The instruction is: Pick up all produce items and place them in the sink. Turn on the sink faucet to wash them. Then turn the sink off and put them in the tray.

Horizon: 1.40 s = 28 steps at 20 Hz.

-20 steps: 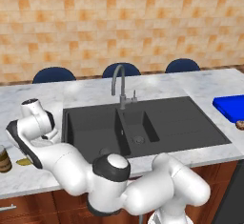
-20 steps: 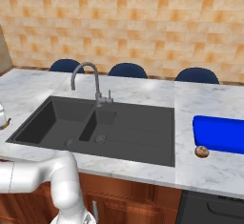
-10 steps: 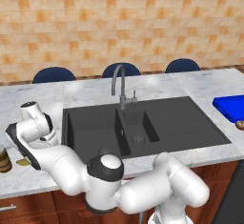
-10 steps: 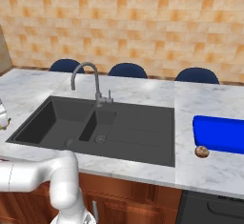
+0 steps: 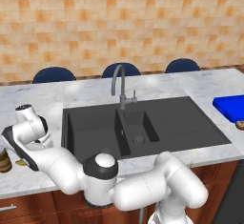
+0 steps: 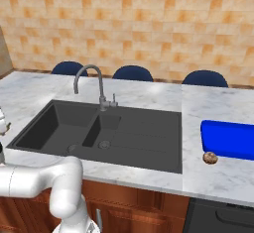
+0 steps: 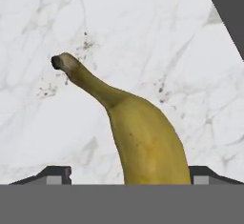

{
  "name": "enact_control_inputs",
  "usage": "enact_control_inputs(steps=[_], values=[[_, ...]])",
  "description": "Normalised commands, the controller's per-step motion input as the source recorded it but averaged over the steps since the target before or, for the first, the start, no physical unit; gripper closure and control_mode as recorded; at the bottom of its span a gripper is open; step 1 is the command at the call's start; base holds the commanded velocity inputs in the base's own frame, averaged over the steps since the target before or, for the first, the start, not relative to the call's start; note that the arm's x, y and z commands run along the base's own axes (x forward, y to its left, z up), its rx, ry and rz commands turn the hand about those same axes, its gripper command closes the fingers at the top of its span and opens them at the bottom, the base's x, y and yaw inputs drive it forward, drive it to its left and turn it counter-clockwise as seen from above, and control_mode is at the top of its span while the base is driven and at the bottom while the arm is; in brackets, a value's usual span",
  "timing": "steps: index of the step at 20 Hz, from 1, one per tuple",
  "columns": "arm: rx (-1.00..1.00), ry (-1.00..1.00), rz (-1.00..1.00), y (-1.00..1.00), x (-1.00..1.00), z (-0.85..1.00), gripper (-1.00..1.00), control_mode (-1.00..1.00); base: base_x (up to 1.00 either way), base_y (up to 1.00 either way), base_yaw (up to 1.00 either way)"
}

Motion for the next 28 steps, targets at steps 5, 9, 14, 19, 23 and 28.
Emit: enact_control_inputs(steps=[5, 9, 14, 19, 23, 28], values=[[0.00, 0.03, 0.00, 0.11, 0.00, -0.31, 1.00, -1.00, 0.00, 0.00, 0.00], [0.00, 0.01, 0.00, -0.04, -0.01, -0.18, 1.00, -1.00, 0.00, 0.00, 0.00], [0.01, -0.06, 0.00, -0.61, -0.05, 0.02, 1.00, -1.00, 0.00, 0.00, 0.00], [0.02, -0.08, -0.03, -0.83, -0.17, 0.39, 1.00, -1.00, 0.00, 0.00, 0.00], [0.02, -0.08, -0.02, -0.87, -0.21, 0.41, 1.00, -1.00, 0.00, 0.00, 0.00], [0.03, -0.07, 0.00, -0.94, -0.20, 0.37, 1.00, -1.00, 0.00, 0.00, 0.00]])
